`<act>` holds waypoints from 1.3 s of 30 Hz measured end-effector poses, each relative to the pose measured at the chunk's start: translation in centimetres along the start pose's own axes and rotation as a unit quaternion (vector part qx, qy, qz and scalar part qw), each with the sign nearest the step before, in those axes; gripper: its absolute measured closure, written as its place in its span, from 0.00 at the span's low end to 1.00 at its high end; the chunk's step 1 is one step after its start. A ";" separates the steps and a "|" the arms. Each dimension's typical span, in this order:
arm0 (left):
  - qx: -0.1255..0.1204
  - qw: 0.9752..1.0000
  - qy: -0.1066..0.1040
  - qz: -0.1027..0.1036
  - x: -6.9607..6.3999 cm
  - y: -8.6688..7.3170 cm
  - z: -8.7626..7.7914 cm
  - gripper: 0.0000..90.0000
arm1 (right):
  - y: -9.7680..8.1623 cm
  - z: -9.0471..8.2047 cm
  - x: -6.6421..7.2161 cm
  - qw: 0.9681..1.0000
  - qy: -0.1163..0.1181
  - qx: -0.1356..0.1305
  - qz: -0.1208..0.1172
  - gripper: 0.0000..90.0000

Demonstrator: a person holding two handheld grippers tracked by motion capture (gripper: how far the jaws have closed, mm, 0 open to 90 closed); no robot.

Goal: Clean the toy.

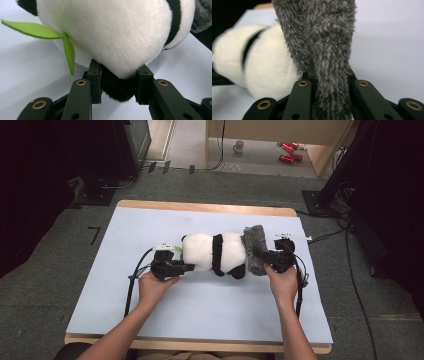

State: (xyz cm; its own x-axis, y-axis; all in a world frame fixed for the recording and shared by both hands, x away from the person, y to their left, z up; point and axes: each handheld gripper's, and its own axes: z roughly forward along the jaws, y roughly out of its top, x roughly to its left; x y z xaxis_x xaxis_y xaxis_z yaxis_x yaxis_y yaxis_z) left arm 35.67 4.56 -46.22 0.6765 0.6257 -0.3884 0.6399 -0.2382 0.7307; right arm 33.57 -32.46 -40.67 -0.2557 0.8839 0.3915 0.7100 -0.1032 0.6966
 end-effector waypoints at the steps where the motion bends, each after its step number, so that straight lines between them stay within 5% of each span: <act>1: 0.000 1.000 0.001 0.002 -0.1 0.0 0.0 0.72 | 0.2 -0.2 0.4 1.000 0.007 -0.003 -0.004 0.86; 5: -0.006 1.000 -0.001 0.007 -0.9 0.2 -0.1 0.72 | 0.9 -0.5 2.9 0.999 0.045 -0.012 -0.022 0.86; 11: -0.015 1.000 -0.002 0.012 -1.9 0.3 -0.2 0.72 | 0.4 1.1 7.4 0.991 0.123 0.008 -0.040 0.86; 18: -0.020 1.000 0.000 0.011 -3.0 0.0 -0.5 0.71 | -1.0 3.5 12.0 0.983 0.150 0.040 -0.094 0.85; 23: -0.016 1.000 -0.003 -0.016 -3.0 -0.1 -0.8 0.71 | -1.4 4.4 12.8 0.982 0.158 0.039 -0.096 0.85; 29: 0.004 1.000 0.010 -0.015 -2.6 -0.4 -0.6 0.71 | -1.9 5.6 12.6 0.980 0.154 0.044 -0.117 0.85; 36: 0.009 1.000 0.006 -0.021 -1.6 -0.7 -0.5 0.71 | -2.1 6.3 12.4 0.978 0.129 0.052 -0.158 0.86; 39: 0.005 0.999 0.005 -0.032 -0.8 -0.7 -0.7 0.72 | -1.9 6.1 11.7 0.981 0.105 0.054 -0.156 0.86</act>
State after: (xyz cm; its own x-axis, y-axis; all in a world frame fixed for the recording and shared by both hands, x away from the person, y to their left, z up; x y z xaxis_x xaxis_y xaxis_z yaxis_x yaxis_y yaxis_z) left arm 34.47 4.76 -46.04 0.6306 0.6471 -0.4286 0.6853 -0.2050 0.6988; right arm 33.21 -19.15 -41.09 -0.5928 0.7506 0.2920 0.6379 0.2162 0.7392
